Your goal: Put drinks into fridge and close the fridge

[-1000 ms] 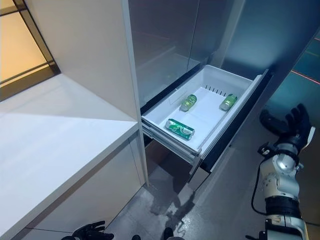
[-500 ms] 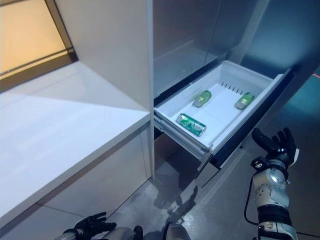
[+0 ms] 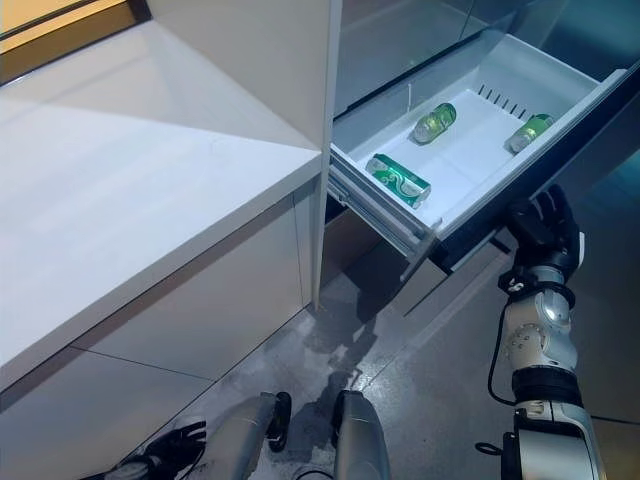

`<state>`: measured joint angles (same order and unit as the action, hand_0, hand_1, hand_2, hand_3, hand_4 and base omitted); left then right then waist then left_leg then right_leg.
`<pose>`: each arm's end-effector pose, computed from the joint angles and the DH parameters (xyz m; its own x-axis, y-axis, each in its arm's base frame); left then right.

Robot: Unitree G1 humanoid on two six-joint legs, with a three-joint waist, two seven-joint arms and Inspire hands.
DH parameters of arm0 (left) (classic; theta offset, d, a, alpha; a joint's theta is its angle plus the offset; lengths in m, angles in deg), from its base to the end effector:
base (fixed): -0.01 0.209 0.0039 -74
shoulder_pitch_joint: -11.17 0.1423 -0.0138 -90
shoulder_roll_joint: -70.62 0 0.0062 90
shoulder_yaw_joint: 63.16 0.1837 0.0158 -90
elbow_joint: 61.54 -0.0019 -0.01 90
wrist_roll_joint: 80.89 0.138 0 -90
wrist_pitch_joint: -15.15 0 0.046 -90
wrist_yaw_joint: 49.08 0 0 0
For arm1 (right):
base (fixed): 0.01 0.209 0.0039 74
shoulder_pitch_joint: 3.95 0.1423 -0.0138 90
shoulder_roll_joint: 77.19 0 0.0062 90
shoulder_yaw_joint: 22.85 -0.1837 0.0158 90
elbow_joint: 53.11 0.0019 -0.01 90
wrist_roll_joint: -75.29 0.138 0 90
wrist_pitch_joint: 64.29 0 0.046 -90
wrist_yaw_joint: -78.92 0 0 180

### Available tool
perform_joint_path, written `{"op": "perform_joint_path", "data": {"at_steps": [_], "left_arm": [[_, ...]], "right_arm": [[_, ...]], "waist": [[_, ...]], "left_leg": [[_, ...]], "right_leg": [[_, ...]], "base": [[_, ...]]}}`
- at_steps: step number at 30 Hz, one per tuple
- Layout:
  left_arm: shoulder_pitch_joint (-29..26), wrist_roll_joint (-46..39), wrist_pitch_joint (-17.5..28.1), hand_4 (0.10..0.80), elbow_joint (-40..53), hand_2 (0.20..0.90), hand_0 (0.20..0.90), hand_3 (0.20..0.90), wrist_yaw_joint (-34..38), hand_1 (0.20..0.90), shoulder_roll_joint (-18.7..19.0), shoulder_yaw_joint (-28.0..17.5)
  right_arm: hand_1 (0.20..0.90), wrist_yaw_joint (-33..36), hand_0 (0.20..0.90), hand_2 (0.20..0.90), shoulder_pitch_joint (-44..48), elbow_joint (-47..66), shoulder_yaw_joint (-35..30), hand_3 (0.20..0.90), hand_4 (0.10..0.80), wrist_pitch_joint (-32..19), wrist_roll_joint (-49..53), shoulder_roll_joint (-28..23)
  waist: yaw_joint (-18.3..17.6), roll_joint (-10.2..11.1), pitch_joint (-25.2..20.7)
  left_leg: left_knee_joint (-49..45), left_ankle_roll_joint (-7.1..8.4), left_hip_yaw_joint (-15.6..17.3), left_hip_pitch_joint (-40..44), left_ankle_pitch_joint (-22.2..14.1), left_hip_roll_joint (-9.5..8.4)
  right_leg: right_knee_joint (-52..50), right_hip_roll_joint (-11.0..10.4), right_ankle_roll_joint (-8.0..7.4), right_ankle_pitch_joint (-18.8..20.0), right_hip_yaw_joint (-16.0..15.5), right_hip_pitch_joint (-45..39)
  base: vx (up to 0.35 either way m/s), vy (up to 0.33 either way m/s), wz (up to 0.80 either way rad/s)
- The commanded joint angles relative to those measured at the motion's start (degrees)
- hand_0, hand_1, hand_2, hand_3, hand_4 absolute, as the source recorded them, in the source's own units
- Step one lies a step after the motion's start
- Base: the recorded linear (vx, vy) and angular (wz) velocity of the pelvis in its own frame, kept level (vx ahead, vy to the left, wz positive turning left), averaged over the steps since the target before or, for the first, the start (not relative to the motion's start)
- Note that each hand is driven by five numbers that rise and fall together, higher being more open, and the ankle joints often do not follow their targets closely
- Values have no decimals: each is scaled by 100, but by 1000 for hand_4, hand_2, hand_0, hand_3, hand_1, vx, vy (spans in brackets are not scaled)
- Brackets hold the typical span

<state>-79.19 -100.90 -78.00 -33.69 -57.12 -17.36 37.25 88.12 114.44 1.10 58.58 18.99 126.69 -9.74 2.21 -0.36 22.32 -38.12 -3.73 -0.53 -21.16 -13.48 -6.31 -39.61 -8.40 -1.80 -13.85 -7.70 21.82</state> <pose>0.0957 0.2406 -0.1022 0.4299 0.0509 -0.9015 -0.0674 0.9974 0.0242 0.2733 -0.3238 0.1296 0.8556 -0.5095 0.0910 0.4434 0.8123 0.3789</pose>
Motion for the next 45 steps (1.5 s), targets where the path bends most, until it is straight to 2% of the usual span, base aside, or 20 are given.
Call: {"op": "perform_joint_path", "data": {"at_steps": [1, 6, 11, 17, 21, 26, 29, 31, 34, 37, 38, 41, 45], "left_arm": [[87, -102, 105, 800, 260, 900, 900, 900, 21, 900, 114, 101], [71, -113, 143, 800, 321, 900, 900, 900, -32, 900, 167, 164], [66, -82, 204, 800, 310, 900, 900, 900, -89, 900, 170, 245], [78, -89, 296, 800, 269, 900, 900, 900, -134, 900, 195, 301], [171, 11, 306, 800, 158, 900, 900, 900, -162, 900, 271, 158], [265, 221, 304, 800, 13, 900, 900, 900, -216, 900, 316, -5], [335, 363, 315, 800, -115, 900, 900, 900, -257, 900, 316, -134], [373, 413, 348, 800, -198, 900, 900, 900, -318, 900, 290, -172], [384, 470, 378, 800, -227, 900, 900, 900, -303, 900, 201, -196], [417, 574, 329, 800, -140, 900, 900, 900, -273, 900, 116, -191], [438, 604, 303, 800, -80, 900, 900, 900, -227, 900, 73, -205], [485, 640, 324, 800, -8, 900, 900, 900, -195, 900, -4, -274], [509, 607, 305, 800, 143, 900, 900, 900, -158, 900, -51, -339]], "right_arm": [[900, -1042, 900, 900, 1390, 288, 716, 900, 800, -294, -251, -434], [900, -986, 900, 900, 2107, -86, 1095, 900, 800, -68, 41, -408], [900, -890, 900, 900, 2451, -536, 1132, 900, 800, 66, 458, -264], [900, -739, 900, 900, 2708, -806, 1082, 900, 800, -134, 565, -135], [900, -662, 900, 900, 2746, -822, 1059, 900, 800, -369, 450, -91], [900, -567, 900, 900, 2683, -817, 1044, 900, 800, -481, 330, -22], [900, -384, 900, 900, 2507, -745, 1007, 900, 800, -620, 189, 74], [900, -287, 900, 900, 2220, -505, 1064, 900, 800, -666, -407, 195], [900, -232, 900, 900, 1718, -118, 1070, 900, 800, -621, -443, 315], [900, -145, 900, 900, 1012, 406, 1025, 900, 800, -594, -758, 417], [900, -164, 900, 900, 496, 709, 977, 900, 800, -560, -1028, 547], [900, -219, 900, 900, -497, 1097, 906, 900, 800, -699, -1301, 834], [900, -515, 900, 900, -1790, 981, 703, 900, 800, -844, -1422, 1220]], "waist": [[605, 75, -230], [870, 36, -226], [1074, -54, -278], [1270, -187, -324], [1417, -243, -396], [1469, -210, -486], [1412, -101, -591], [1281, -8, -693], [1074, 102, -863], [865, 180, -1051], [709, 212, -1174], [425, 224, -1381], [95, 174, -1640]], "left_leg": [[323, -231, -29, 217, -226, 15], [493, -155, -180, 204, -40, -2], [820, -77, -377, 314, 173, -18], [1306, 7, -637, 439, 474, -42], [1698, 82, -866, 591, 706, -58], [1792, 100, -951, 711, 705, -82], [1839, 103, -890, 891, 616, -65], [1953, 106, -781, 1086, 571, -12], [2165, 105, -648, 1289, 581, 59], [2374, 100, -496, 1463, 580, 120], [2526, 114, -385, 1591, 583, 158], [2885, 156, -186, 1818, 666, 233], [3333, 224, 70, 2111, 800, 326]], "right_leg": [[-51, 153, 471, -135, -233, -231], [-58, 135, 441, -114, -333, -265], [86, 97, 396, -83, -482, -446], [321, 72, 327, -30, -665, -615], [620, 56, 273, 30, -823, -837], [880, 70, 256, 75, -873, -1048], [1273, 139, 218, 181, -780, -1300], [1663, 252, 185, 308, -612, -1493], [2077, 341, 146, 463, -441, -1647], [2412, 411, 101, 570, -287, -1775], [2613, 449, 54, 641, -180, -1845], [2939, 522, -25, 765, -27, -1951], [3246, 611, -113, 883, 96, -2093]], "base": [[26, 28, 5], [37, 10, 9], [54, 14, 30], [16, 6, 38], [20, -15, 39], [21, -23, 8], [30, -48, 2], [-1, -44, -7], [-31, -42, -23], [-40, -63, -30], [-65, -60, -43], [-70, -52, -39], [-89, -61, -51]]}}
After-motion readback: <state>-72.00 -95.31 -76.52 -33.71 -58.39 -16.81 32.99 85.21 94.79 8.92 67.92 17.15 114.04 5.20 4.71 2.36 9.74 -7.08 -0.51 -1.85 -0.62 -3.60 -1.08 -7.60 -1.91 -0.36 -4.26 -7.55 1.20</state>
